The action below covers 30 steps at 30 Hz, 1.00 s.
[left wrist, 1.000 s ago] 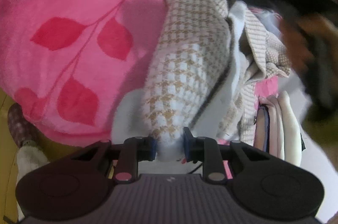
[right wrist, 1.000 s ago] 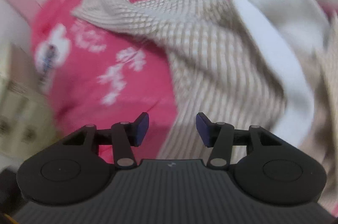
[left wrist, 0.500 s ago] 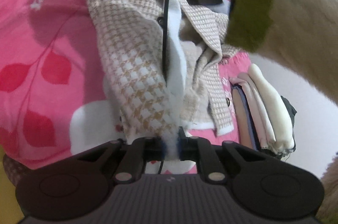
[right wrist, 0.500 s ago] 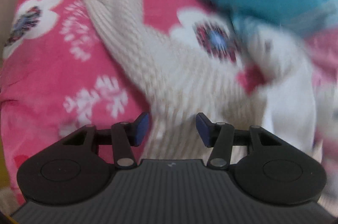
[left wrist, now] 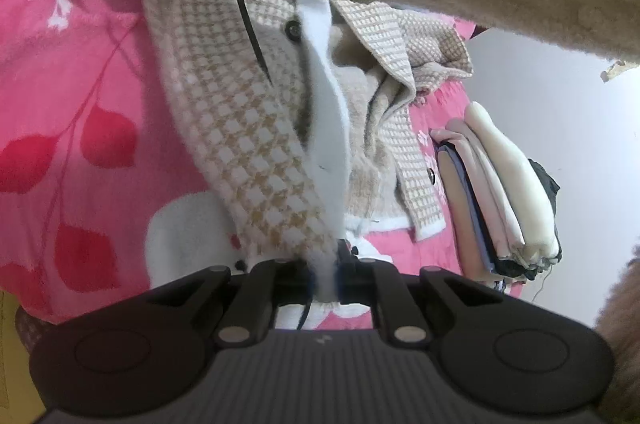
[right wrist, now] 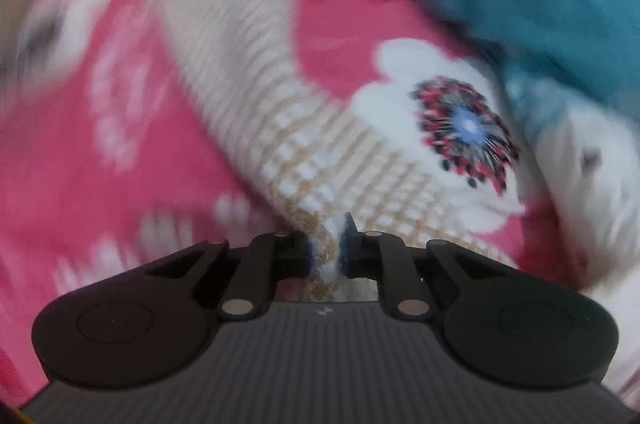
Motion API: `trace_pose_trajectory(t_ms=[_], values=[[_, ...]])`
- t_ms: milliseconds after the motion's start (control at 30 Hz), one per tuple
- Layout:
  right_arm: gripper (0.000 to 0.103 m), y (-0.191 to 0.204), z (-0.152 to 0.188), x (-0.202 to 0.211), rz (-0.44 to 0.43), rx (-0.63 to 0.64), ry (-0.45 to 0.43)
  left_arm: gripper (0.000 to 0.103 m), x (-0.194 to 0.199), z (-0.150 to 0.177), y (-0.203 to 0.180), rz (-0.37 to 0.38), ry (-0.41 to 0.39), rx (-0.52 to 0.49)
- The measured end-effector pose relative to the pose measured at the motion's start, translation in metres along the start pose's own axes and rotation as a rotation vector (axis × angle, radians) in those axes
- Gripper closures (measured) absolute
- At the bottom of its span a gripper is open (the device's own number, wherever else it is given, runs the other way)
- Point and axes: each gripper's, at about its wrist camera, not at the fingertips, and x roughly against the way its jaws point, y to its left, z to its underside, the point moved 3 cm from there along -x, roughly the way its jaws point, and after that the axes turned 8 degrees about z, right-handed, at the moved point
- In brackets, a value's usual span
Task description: Fold clothes
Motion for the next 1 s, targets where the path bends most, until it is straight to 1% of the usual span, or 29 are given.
trace_pose_trajectory(t_ms=[33, 100, 200, 267, 333, 467, 500, 567, 600, 633, 700, 733, 767, 800, 867, 900, 967, 1000], values=[[0.094, -0.014, -0.006, 0.007, -0.026, -0.102, -0.029, 0.094, 0.003, -0.002, 0.001, -0.002, -0.004, -0.004], [0.094, -0.041, -0.016, 0.029, -0.090, -0.300, -0.115, 0.094, 0.016, -0.007, 0.008, -0.014, -0.018, -0.002], [0.093, -0.077, -0.029, 0.049, -0.133, -0.506, -0.224, 0.095, 0.039, -0.015, 0.020, -0.033, -0.042, 0.005], [0.093, -0.094, -0.037, 0.050, -0.154, -0.598, -0.284, 0.095, 0.059, -0.025, 0.034, -0.059, -0.059, 0.007], [0.093, -0.103, -0.045, 0.046, -0.162, -0.664, -0.337, 0.095, 0.074, -0.033, 0.054, -0.099, -0.059, -0.001], [0.093, -0.105, -0.057, 0.013, -0.171, -0.788, -0.420, 0.095, 0.103, -0.051, 0.095, -0.182, -0.055, -0.016], [0.093, -0.103, -0.058, 0.000, -0.171, -0.820, -0.428, 0.095, 0.107, -0.053, 0.107, -0.191, -0.045, -0.004], [0.093, -0.098, -0.056, -0.032, -0.144, -0.861, -0.422, 0.095, 0.113, -0.057, 0.133, -0.199, -0.018, 0.031], [0.092, -0.094, -0.054, -0.049, -0.134, -0.874, -0.392, 0.095, 0.116, -0.058, 0.146, -0.203, -0.005, 0.048], [0.090, -0.089, -0.050, -0.069, -0.132, -0.872, -0.319, 0.095, 0.115, -0.059, 0.158, -0.209, 0.020, 0.060], [0.089, -0.079, -0.043, -0.108, -0.127, -0.866, -0.171, 0.093, 0.111, -0.059, 0.175, -0.207, 0.070, 0.090], [0.089, -0.077, -0.039, -0.115, -0.121, -0.858, -0.126, 0.091, 0.111, -0.060, 0.181, -0.202, 0.082, 0.110], [0.087, -0.079, -0.037, -0.101, -0.110, -0.844, -0.126, 0.088, 0.112, -0.061, 0.186, -0.196, 0.091, 0.130], [0.083, -0.081, -0.034, -0.087, -0.098, -0.830, -0.126, 0.086, 0.115, -0.063, 0.189, -0.190, 0.094, 0.146], [0.049, -0.086, -0.029, -0.058, -0.076, -0.802, -0.127, 0.073, 0.122, -0.068, 0.193, -0.186, 0.094, 0.167], [0.046, -0.088, -0.027, -0.044, -0.065, -0.787, -0.127, 0.070, 0.126, -0.071, 0.193, -0.191, 0.094, 0.168], [0.046, -0.093, -0.022, -0.015, -0.043, -0.759, -0.128, 0.061, 0.135, -0.078, 0.195, -0.198, 0.096, 0.170], [0.046, -0.095, -0.020, -0.001, -0.032, -0.745, -0.128, 0.059, 0.139, -0.082, 0.196, -0.201, 0.097, 0.171]])
